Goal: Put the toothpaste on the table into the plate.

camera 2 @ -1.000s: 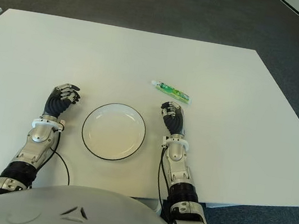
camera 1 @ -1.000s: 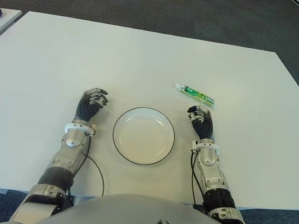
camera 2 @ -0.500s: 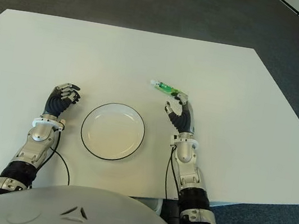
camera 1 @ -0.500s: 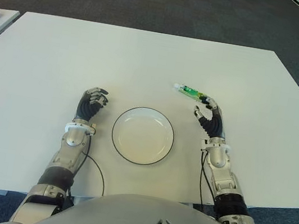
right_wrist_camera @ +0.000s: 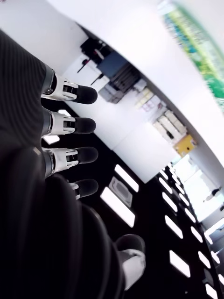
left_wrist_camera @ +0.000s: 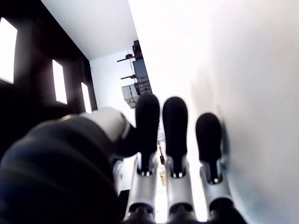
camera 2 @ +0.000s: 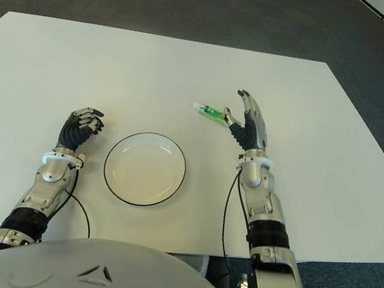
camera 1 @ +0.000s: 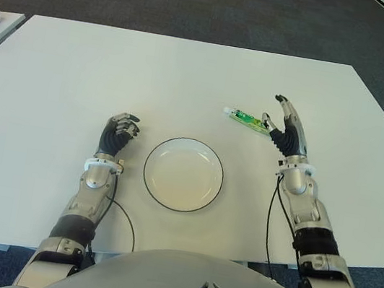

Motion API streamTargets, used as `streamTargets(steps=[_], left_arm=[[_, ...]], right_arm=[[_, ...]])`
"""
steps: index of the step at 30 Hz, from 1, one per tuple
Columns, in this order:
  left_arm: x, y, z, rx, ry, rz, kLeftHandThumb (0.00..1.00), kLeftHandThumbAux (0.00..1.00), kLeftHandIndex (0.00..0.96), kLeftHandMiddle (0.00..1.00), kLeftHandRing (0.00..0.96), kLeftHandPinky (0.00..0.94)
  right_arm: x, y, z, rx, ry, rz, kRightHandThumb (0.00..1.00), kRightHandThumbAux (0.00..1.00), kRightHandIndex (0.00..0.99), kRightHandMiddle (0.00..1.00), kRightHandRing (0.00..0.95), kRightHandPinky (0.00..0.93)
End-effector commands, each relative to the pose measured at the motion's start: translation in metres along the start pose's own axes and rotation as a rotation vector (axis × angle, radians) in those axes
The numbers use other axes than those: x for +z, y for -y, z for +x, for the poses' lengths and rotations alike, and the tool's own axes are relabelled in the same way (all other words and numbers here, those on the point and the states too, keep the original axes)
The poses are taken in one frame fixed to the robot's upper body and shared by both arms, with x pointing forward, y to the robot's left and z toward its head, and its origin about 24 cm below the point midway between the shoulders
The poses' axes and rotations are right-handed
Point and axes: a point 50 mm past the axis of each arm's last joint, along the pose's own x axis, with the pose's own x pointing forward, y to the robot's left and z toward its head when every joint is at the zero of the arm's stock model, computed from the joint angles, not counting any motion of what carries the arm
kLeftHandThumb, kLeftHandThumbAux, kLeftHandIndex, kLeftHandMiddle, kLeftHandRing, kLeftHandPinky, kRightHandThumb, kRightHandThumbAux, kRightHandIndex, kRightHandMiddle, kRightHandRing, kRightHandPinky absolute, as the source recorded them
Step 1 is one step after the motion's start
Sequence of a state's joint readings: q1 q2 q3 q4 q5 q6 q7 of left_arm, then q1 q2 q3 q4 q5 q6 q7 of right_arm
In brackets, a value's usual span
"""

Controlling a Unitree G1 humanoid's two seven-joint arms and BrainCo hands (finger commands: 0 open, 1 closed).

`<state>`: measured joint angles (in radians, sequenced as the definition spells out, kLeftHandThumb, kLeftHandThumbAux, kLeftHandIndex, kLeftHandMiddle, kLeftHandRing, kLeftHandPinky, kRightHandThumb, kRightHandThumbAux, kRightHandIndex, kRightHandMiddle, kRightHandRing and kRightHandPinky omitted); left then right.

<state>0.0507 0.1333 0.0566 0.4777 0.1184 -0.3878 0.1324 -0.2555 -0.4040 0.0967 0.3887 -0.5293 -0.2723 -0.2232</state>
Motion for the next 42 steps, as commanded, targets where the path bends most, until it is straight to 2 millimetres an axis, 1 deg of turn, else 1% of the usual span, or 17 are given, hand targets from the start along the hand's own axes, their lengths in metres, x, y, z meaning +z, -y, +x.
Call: streamTargets(steps=[1, 3, 12, 16, 22, 31, 36, 42], left_arm=[[-0.004, 0.002, -0.002, -0.002, -0.031, 0.008, 0.693, 0.723, 0.432, 0.583, 0.588, 0.562], [-0.004, 0.002, -0.003, -0.002, -0.031, 0.008, 0.694, 0.723, 0.432, 0.581, 0.587, 0.559], [-0.002, 0.001, -0.007, 0.007, -0.02, 0.003, 0.693, 0.722, 0.432, 0.579, 0.581, 0.541], [-0.003, 0.002, -0.008, 0.005, -0.022, 0.009, 0.692, 0.722, 0.432, 0.581, 0.579, 0.541], [-0.003, 0.002, -0.009, 0.0, -0.008, 0.009, 0.693, 0.722, 0.432, 0.584, 0.582, 0.547], [-0.003, 0.001, -0.011, 0.0, -0.014, 0.013, 0.693, 0.722, 0.433, 0.584, 0.579, 0.548], [-0.004, -0.001, -0.012, 0.002, -0.026, 0.017, 0.693, 0.722, 0.433, 0.584, 0.578, 0.54], [-0.003, -0.002, -0.013, 0.032, 0.001, 0.0, 0.692, 0.722, 0.433, 0.586, 0.577, 0.546]], right_arm=[[-0.006, 0.003, 0.011, 0.053, -0.019, -0.102, 0.545, 0.179, 0.0, 0.0, 0.0, 0.0], [-0.006, 0.004, 0.014, 0.06, -0.012, -0.135, 0.549, 0.164, 0.0, 0.0, 0.0, 0.0], [-0.003, 0.011, 0.041, 0.134, 0.014, -0.31, 0.57, 0.127, 0.0, 0.0, 0.0, 0.0], [-0.003, 0.013, 0.048, 0.175, 0.01, -0.345, 0.583, 0.121, 0.0, 0.0, 0.0, 0.0], [-0.002, 0.014, 0.067, 0.261, -0.013, -0.395, 0.594, 0.119, 0.0, 0.0, 0.0, 0.0], [0.0, 0.01, 0.079, 0.329, -0.022, -0.475, 0.601, 0.121, 0.0, 0.0, 0.0, 0.0], [0.0, 0.006, 0.083, 0.379, -0.013, -0.528, 0.601, 0.125, 0.0, 0.0, 0.0, 0.0], [0.0, 0.002, 0.085, 0.437, -0.008, -0.583, 0.595, 0.132, 0.0, 0.0, 0.0, 0.0]])
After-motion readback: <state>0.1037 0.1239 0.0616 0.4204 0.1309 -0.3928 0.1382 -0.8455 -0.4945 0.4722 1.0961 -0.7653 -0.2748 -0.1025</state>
